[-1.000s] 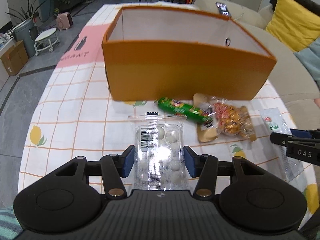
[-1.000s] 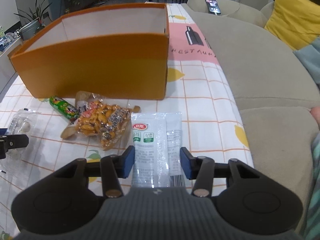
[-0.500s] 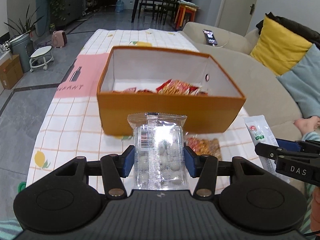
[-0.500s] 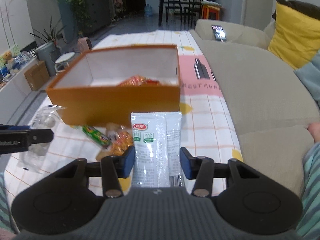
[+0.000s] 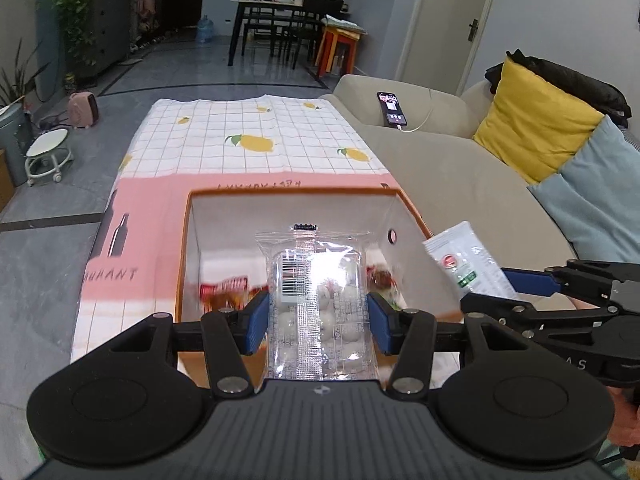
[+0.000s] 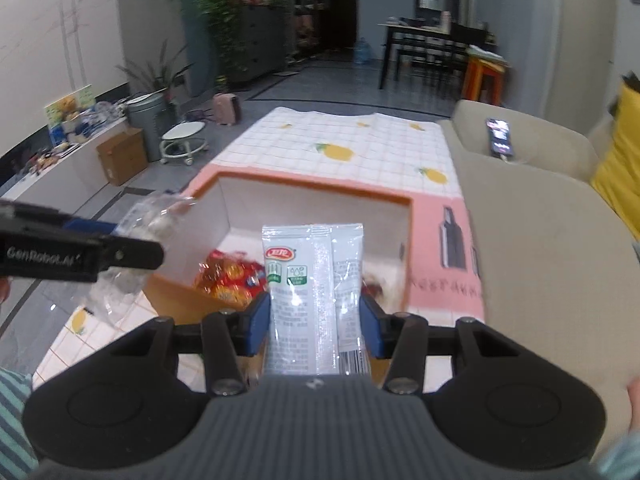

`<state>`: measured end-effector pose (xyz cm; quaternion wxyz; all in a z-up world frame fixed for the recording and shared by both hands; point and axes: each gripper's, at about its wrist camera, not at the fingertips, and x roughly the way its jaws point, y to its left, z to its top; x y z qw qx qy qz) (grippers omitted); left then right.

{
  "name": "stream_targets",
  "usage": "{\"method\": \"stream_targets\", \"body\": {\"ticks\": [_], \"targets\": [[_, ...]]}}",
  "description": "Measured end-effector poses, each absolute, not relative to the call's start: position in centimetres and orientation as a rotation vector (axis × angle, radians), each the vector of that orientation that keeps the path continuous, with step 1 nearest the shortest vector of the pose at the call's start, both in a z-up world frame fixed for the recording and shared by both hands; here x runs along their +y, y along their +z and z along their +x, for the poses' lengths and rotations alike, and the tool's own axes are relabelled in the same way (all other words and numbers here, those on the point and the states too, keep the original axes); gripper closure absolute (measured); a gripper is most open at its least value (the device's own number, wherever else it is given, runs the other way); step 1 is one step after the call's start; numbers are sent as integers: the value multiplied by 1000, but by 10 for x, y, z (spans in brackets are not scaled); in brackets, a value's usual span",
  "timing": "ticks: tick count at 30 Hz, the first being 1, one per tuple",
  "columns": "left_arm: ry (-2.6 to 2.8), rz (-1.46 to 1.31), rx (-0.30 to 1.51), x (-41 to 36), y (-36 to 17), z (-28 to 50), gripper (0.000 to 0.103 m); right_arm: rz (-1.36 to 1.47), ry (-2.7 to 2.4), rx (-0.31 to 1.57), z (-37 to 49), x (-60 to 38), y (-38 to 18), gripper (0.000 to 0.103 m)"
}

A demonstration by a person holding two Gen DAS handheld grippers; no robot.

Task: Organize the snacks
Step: 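Lift both packs and carry them over the orange box, then lower both packs into the box and open the right tool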

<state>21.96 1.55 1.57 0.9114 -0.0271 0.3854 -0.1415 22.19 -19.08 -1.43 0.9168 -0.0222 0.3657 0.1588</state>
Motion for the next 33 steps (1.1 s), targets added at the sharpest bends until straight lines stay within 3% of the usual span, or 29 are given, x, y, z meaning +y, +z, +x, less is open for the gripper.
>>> {"method": "stream_targets", "body": {"ticks": [8, 17, 33], "targets": [[-277, -96, 903, 19, 2, 295, 44, 92, 366, 879, 318, -184, -18, 57], [-221, -99, 1029, 23, -49, 355, 44, 331, 361, 1091, 412, -173, -75, 57], [-171, 246, 1090, -5, -102, 395, 43, 405, 323, 1240, 467, -165, -139, 57]]}}
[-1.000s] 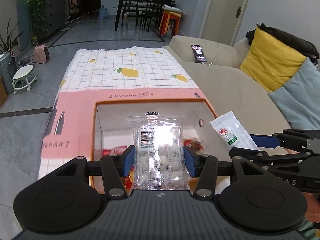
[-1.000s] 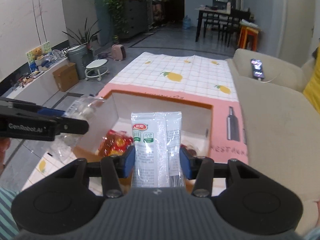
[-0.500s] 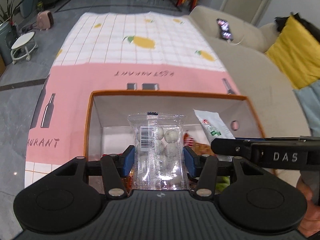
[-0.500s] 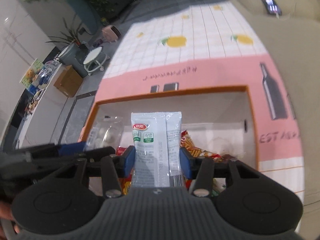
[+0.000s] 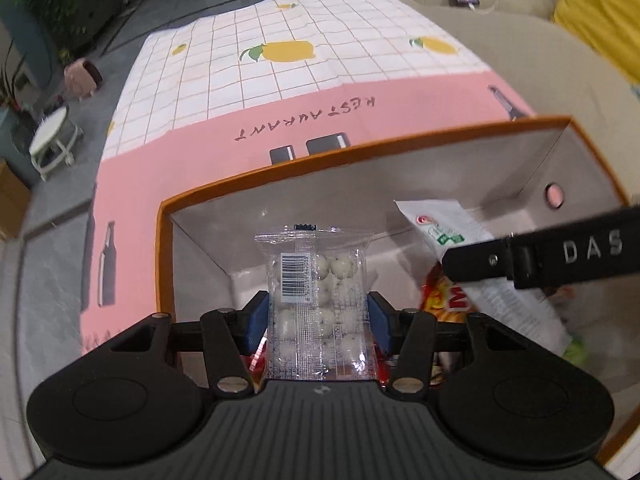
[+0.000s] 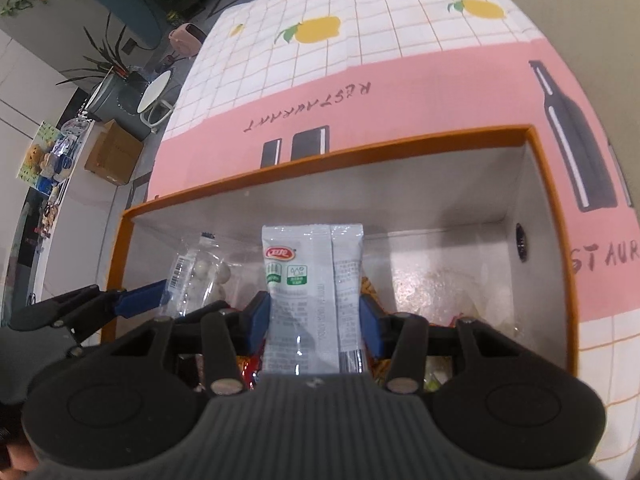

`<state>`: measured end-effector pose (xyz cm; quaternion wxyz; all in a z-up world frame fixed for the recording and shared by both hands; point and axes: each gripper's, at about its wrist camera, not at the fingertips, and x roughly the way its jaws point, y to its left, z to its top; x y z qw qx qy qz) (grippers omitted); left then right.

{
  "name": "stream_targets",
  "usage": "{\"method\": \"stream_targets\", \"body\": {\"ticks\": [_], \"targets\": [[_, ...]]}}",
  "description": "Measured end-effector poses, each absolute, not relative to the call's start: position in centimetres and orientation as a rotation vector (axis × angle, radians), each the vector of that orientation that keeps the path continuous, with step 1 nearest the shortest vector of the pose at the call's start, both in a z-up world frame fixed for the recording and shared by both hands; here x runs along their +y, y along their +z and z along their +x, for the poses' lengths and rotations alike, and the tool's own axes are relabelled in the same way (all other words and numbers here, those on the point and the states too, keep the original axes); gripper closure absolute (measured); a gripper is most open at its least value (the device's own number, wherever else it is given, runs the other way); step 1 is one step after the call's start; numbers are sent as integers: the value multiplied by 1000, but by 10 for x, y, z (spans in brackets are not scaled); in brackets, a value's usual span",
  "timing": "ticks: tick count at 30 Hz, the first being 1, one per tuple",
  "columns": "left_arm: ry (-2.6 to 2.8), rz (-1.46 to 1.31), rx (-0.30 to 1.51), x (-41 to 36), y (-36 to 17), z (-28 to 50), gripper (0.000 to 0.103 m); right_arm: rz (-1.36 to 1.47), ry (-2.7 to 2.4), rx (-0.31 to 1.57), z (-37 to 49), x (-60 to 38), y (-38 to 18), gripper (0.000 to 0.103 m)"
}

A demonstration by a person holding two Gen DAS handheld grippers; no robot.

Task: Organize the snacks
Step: 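Lower both packs into the box and open the right tool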

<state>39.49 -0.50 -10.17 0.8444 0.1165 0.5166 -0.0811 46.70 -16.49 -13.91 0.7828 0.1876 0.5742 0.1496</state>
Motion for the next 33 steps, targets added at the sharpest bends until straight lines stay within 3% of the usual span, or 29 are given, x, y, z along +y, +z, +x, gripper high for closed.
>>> {"method": "stream_targets", "body": {"ticks": [15, 29, 33], "targets": [[-259, 307, 1019, -2, -101, 385, 29, 389, 327, 1264, 477, -146, -149, 57], [-270, 136, 1008, 33, -65, 371, 29, 321, 284, 1275, 478, -129, -147, 54], [-270, 152, 1012, 35, -66, 366, 35, 333, 280, 1277, 476, -131, -145, 52]]}}
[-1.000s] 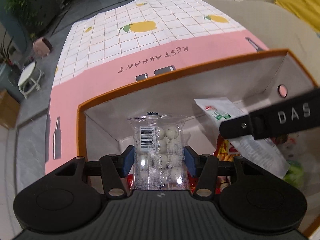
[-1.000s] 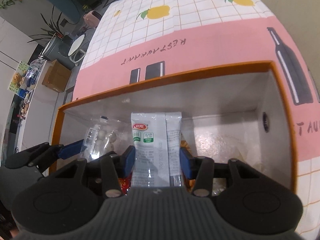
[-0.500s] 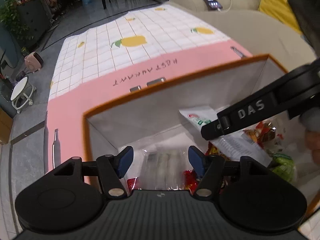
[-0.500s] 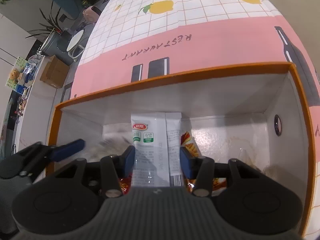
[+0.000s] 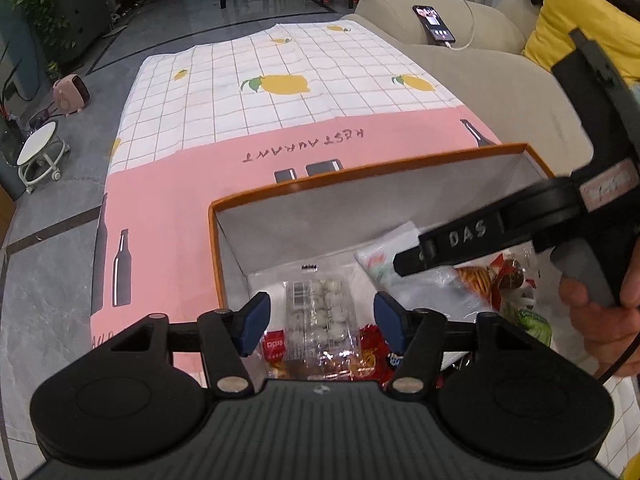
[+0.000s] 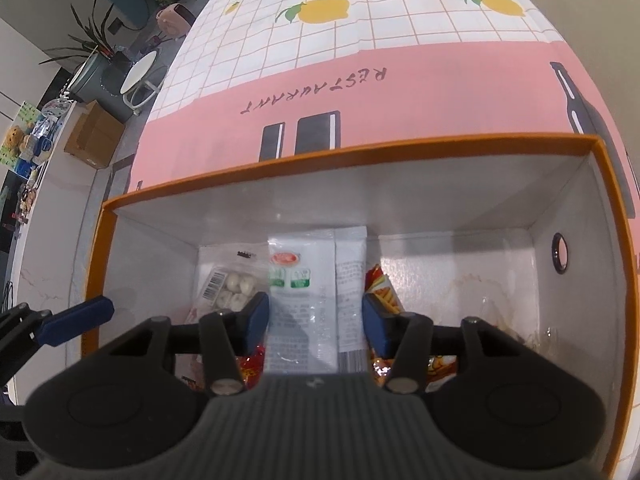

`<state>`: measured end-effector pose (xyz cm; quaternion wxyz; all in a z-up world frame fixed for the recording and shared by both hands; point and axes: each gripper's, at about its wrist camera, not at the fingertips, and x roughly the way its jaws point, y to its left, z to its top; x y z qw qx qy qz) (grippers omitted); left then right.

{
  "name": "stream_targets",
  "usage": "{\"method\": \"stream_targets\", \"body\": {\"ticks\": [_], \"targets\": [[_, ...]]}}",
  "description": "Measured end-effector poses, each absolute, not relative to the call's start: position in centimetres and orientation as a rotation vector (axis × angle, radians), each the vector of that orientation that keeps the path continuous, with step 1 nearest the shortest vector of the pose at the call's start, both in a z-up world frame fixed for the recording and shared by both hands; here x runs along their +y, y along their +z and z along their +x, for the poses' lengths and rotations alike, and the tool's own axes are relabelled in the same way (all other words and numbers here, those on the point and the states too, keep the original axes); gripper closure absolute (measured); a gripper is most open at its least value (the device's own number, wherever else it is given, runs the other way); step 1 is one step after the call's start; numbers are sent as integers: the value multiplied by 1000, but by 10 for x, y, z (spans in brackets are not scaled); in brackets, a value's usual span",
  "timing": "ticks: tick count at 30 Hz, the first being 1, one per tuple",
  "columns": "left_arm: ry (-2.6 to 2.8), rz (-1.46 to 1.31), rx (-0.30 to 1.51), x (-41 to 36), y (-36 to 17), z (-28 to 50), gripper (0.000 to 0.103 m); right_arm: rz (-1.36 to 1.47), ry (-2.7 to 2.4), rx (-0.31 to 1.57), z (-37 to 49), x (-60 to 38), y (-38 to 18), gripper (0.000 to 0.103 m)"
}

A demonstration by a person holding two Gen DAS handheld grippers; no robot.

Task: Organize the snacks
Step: 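Lower both packs into the box and open the right tool, then open the left tool to release the sweets pack and withdraw both tools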

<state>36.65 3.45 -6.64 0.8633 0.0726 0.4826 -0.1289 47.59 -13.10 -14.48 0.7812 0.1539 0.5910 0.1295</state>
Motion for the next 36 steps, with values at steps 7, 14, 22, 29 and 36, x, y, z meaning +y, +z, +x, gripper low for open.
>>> {"method": "stream_targets", "body": {"ticks": [7, 14, 22, 29, 36], "targets": [[-269, 136, 1015, 39, -69, 363, 38, 314, 298, 1280, 472, -128, -141, 66], [-274, 133, 1014, 40, -69, 361, 38, 366, 332, 1336, 475, -117, -159, 86], [-275, 115, 1012, 42, -70, 360, 38, 213, 291, 1262, 473, -112, -144, 70], [-267, 101, 1024, 44, -74, 362, 38, 232, 300, 1331, 475, -110, -165, 90], [-269, 95, 1017, 43, -68, 356, 38, 194, 322, 1306, 467, -106, -159, 87]]}}
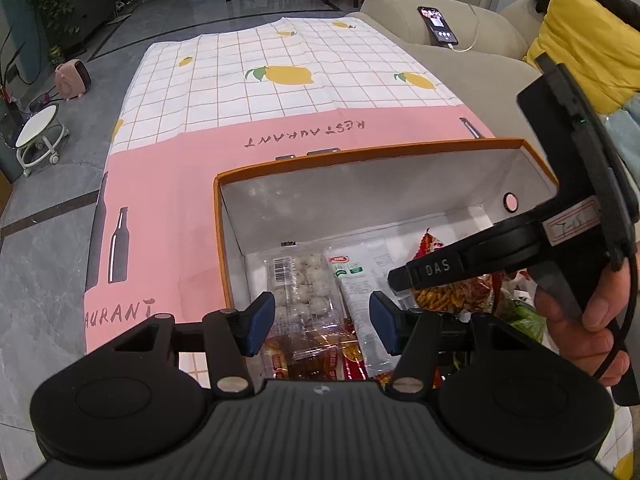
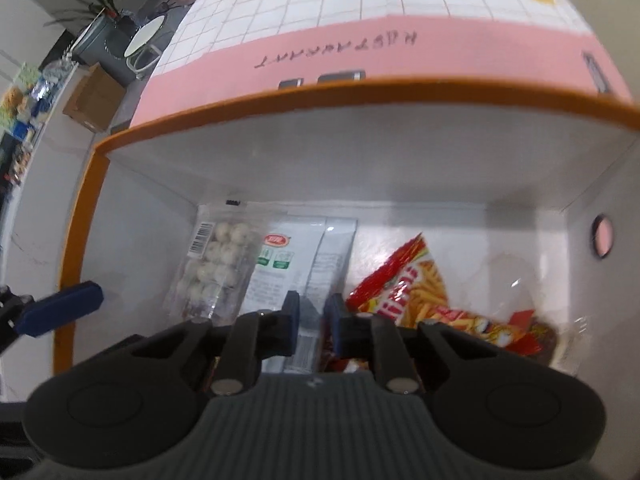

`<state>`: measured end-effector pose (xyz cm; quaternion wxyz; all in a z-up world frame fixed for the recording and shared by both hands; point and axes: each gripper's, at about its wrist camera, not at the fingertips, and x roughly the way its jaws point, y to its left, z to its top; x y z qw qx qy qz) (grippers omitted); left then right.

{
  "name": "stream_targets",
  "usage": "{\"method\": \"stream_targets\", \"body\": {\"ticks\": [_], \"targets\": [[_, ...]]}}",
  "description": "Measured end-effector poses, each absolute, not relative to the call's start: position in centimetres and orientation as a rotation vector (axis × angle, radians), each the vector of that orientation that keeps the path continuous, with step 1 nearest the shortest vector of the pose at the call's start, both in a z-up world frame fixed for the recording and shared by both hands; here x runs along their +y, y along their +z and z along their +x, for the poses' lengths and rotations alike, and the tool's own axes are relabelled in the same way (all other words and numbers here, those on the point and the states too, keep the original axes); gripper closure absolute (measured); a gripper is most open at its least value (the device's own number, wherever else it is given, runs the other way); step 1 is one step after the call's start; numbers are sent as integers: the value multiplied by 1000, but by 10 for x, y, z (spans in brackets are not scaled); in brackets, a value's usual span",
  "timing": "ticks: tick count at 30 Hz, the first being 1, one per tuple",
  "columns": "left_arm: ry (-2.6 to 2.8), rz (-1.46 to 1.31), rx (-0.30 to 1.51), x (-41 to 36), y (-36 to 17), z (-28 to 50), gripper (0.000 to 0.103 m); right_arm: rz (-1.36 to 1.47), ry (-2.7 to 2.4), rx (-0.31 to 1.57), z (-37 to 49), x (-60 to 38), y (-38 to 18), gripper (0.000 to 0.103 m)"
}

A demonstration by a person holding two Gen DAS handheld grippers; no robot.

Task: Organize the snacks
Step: 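Open the left tool to release the sweets pack and withdraw both tools, then grasp the green sausage stick with the left tool while the right tool approaches the peanut-candy bag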

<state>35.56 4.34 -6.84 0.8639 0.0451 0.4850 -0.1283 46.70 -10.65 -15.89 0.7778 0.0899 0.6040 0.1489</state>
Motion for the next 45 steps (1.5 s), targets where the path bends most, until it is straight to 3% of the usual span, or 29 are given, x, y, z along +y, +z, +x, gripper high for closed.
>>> {"method": "stream_targets", "body": {"ticks": [12, 24, 32, 35, 45], "targets": [[-211, 5, 893, 38, -16, 302, 41, 96, 339, 1076, 402, -130, -65, 80], [-157, -66, 726, 29, 15, 204, 42, 18, 298, 793, 258, -166, -4, 62], [-145, -35, 707, 8, -2, 151, 39, 32, 213, 746, 165, -190, -21, 51], [-153, -53, 716, 4, -9, 136, 32, 38, 175, 719, 138, -198, -36, 51], [-117, -93, 806, 3, -54, 115, 32, 50, 98, 761, 99, -210, -89, 51]]}}
